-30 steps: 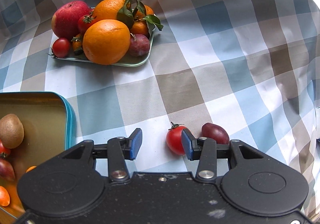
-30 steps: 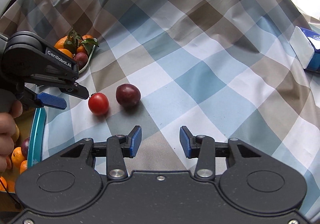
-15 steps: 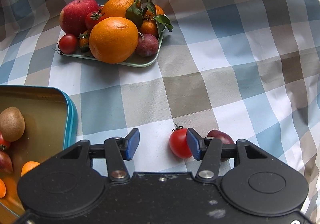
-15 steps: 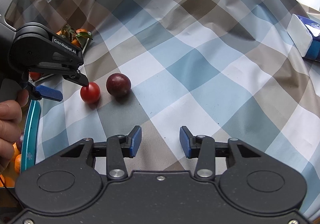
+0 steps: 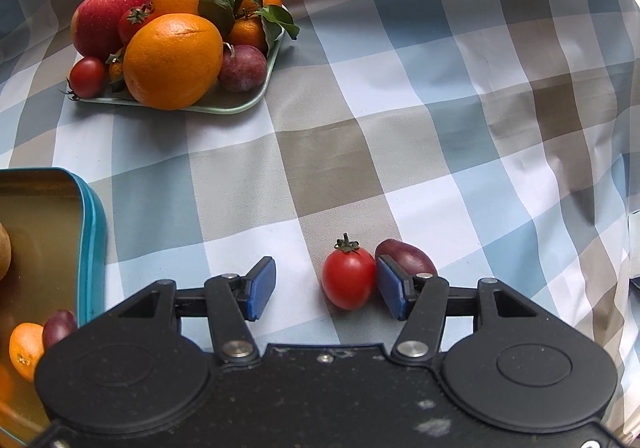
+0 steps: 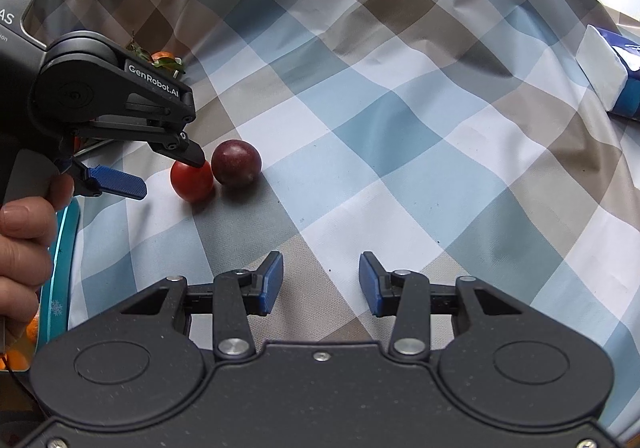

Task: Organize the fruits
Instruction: 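Close the left gripper on the red tomato while the right tool approaches the dark red plum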

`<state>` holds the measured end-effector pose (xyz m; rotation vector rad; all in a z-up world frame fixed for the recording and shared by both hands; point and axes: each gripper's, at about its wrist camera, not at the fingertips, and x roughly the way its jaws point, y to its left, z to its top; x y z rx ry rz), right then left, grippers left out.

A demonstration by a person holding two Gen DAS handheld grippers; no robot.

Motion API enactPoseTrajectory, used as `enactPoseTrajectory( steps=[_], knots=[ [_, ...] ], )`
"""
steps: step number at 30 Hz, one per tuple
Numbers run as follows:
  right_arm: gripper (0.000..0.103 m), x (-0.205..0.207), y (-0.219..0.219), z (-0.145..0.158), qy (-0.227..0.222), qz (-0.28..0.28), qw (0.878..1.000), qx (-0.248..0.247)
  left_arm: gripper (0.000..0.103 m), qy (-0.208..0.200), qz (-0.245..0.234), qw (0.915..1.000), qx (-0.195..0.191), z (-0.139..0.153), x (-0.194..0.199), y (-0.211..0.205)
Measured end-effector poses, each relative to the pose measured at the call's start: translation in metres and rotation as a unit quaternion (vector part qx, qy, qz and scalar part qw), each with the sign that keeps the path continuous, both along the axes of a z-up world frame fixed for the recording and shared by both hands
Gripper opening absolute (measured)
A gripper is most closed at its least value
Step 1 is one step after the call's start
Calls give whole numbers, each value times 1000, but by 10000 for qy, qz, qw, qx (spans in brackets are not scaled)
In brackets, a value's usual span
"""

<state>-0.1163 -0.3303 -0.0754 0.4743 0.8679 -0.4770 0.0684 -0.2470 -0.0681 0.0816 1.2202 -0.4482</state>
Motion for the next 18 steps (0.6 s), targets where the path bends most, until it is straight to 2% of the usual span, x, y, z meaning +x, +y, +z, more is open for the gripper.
enactPoseTrajectory(
  steps=[5, 6, 7, 8, 13, 15, 18],
  knots=[
    [50, 0, 0, 0, 5, -31, 10000, -12, 59, 45, 25, 10000, -25, -1, 0, 1],
    [50, 0, 1, 0, 10, -40, 10000, -29, 49, 76, 10, 9999, -107, 0, -1, 2],
    [50, 0, 1, 0, 17, -50, 10000, -50, 32, 145, -34, 9996, -251, 0, -1, 2],
    [50, 1, 1, 0, 24, -54, 10000, -64, 29, 261, -61, 9990, -370, 1, -1, 2],
    [50, 3, -1, 4, 9, -90, 9998, -168, 28, 399, 25, 9983, -427, 1, 1, 7],
    [50, 7, -1, 7, -11, -68, 9998, -208, 28, 537, 219, 9973, -452, 1, 5, 14],
    [50, 17, 1, 14, -57, 47, 9994, -342, 28, 520, 581, 9965, -305, 4, 12, 30]
  ],
)
